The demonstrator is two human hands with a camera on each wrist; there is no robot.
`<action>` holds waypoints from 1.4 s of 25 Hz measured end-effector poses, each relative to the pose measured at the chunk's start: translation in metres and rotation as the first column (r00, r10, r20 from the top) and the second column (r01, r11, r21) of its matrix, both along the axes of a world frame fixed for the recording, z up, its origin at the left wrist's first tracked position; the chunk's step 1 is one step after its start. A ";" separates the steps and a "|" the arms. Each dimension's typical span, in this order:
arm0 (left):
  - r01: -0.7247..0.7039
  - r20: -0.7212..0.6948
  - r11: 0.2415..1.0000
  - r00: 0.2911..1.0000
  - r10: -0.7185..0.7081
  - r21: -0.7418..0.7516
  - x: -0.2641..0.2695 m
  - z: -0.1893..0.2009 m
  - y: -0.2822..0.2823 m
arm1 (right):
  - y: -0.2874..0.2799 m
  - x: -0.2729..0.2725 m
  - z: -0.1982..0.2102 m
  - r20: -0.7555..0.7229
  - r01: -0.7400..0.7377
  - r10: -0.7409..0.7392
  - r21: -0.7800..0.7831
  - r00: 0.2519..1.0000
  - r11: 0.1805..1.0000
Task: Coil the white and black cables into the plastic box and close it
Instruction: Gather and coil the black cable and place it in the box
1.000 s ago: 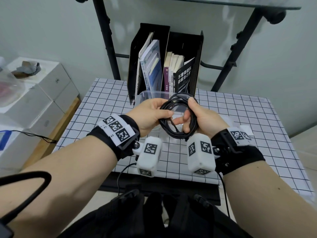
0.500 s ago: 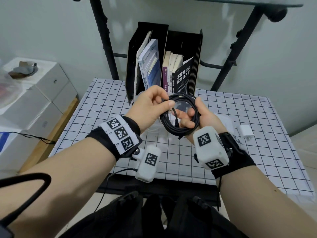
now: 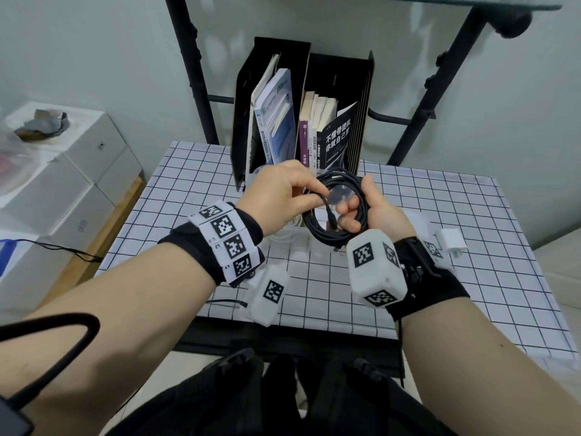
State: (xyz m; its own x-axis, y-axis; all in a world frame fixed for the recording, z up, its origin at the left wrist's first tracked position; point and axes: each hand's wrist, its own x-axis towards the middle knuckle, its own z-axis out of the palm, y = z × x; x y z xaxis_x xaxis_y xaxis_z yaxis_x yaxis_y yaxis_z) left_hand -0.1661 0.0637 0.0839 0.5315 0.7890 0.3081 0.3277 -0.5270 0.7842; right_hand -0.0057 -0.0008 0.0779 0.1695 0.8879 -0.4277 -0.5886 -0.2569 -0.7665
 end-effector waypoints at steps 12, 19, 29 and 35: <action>0.048 0.331 0.513 0.815 0.476 -0.857 -0.001 0.005 0.000 | -0.006 0.005 -0.007 -0.101 0.061 -0.051 0.098 0.994 0.993; 0.028 0.179 0.310 0.864 0.470 -0.950 -0.001 0.000 0.004 | -0.005 -0.002 0.007 -0.153 -0.013 0.047 0.217 0.987 0.976; -0.262 0.030 0.708 0.928 0.371 -0.655 -0.003 -0.005 -0.008 | -0.007 -0.002 0.011 -0.124 -0.002 0.027 0.201 0.992 0.980; -0.089 0.194 0.738 0.937 0.289 -0.669 0.001 0.001 -0.011 | -0.005 -0.007 0.012 -0.155 0.023 0.011 0.214 0.988 0.976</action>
